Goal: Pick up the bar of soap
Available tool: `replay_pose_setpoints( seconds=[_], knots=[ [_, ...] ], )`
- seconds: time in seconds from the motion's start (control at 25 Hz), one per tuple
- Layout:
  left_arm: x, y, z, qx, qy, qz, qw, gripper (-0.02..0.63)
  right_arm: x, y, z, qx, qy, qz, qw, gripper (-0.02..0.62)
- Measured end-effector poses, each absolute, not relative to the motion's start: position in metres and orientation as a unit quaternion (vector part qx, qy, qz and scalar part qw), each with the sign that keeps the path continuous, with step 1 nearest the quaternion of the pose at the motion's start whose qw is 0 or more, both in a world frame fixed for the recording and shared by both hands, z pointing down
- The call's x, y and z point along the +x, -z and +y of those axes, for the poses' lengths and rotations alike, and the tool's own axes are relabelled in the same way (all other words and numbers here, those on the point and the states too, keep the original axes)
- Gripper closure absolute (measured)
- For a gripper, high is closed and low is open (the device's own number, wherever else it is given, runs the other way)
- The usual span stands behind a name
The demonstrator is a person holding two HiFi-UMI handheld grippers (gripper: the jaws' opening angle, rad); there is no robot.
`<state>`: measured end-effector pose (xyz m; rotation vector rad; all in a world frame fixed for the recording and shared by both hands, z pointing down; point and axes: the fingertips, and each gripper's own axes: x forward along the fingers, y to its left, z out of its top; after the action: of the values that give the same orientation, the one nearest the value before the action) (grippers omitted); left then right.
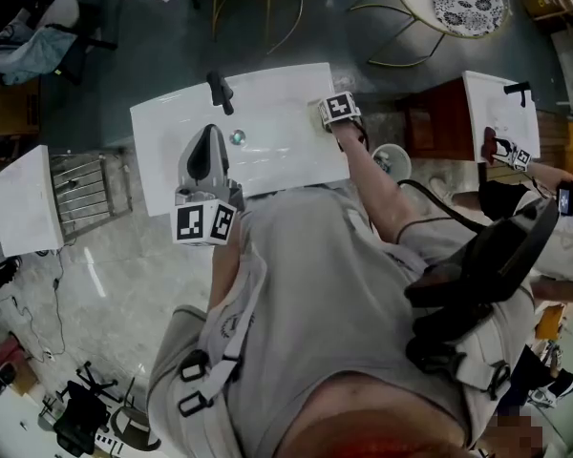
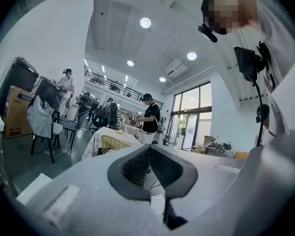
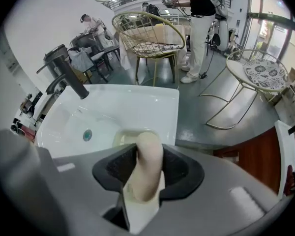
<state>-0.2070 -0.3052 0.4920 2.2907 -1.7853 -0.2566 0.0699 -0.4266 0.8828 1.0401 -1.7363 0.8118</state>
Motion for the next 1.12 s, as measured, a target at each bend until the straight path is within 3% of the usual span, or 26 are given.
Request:
replay_pose_setpoints(
  seconds=[0.04, 0.48, 1.12],
  knots=[
    [-0.207, -0.493, -0.305, 0.781, 0.088, -0.608, 0.113, 0.613, 0.071, -0.881, -0.427, 0.425, -0.329, -0.707, 0.459, 0.464],
    [-0.203, -0.495, -0.309, 0.791, 0.091, -0.596, 0.105, 0.612, 0.069, -0.863, -0.433, 0.424, -0.318, -0.727, 0.436, 0.471],
    [-0.186, -0.486, -0.332, 0.813, 0.092, -0.567, 0.097, 0.614, 0.053, -0.734, -0.472, 0.453, -0.265, -0.803, 0.281, 0.471]
  ],
)
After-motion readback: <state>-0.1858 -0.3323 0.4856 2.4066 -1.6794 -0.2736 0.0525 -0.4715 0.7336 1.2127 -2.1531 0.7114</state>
